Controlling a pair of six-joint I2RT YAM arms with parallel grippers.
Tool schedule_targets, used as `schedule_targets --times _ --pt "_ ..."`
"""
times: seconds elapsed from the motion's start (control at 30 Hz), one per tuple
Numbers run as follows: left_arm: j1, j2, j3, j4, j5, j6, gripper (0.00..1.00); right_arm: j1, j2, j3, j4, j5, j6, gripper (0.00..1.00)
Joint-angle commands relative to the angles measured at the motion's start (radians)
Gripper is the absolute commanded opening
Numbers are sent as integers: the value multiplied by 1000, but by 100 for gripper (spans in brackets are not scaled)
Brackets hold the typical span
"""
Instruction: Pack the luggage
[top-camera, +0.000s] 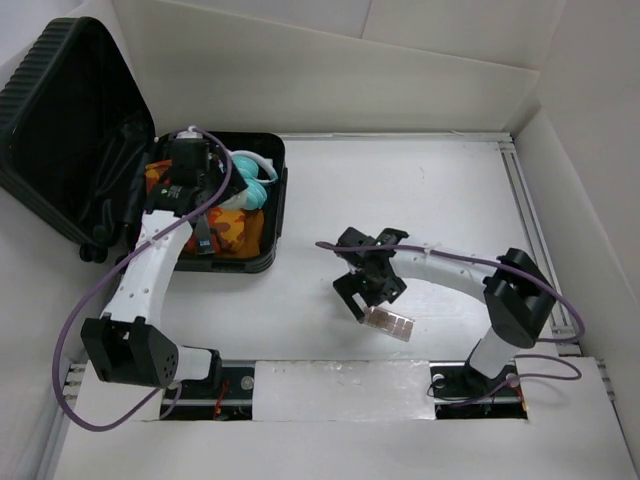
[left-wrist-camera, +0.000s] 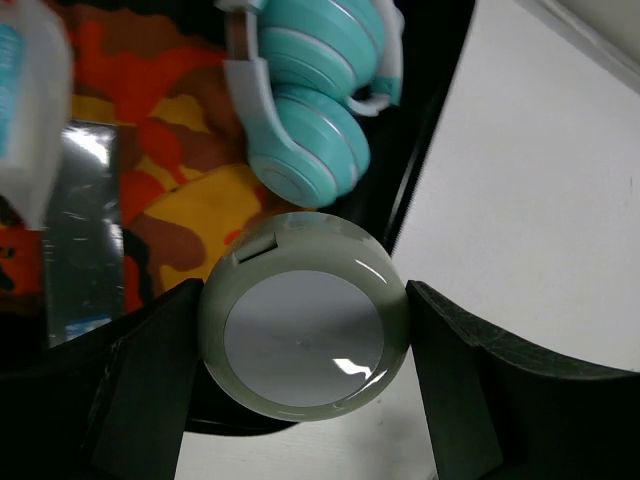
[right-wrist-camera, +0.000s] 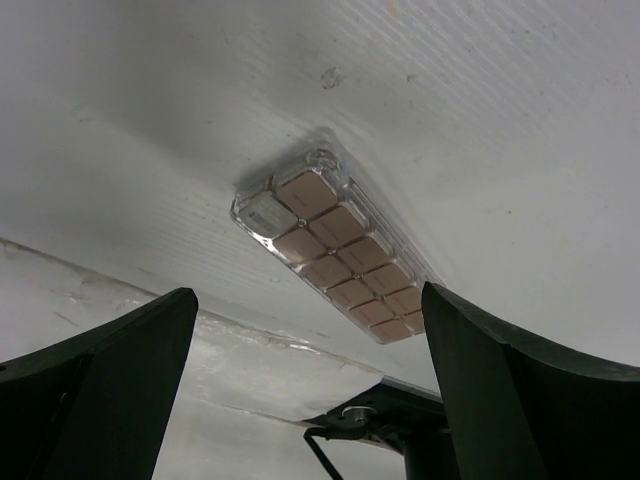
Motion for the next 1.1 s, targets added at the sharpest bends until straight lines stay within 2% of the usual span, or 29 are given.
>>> schedule_targets --times 0.0,0.3,0.53,0.67,0.7,0.8,0.87,1.07 --pt "88 -70 9 66 78 -26 40 6 36 46 39 36 -24 100" --pt "141 -49 120 56 59 -40 40 17 129 15 102 6 -9 100" --pt "141 11 186 56 15 -49 40 8 201 -40 177 -8 27 100" --pt "141 20 164 65 15 -49 40 -12 213 -40 191 15 27 72" --pt "141 20 164 65 6 -49 40 -24 213 -28 191 16 27 59" --pt "141 29 164 65 -5 -49 40 -37 222 -15 200 16 27 39" --pt "141 42 164 65 -16 -49 40 -64 222 14 200 34 16 33" --pt "141 132 164 76 -111 -40 42 -130 189 194 166 17 -13 26"
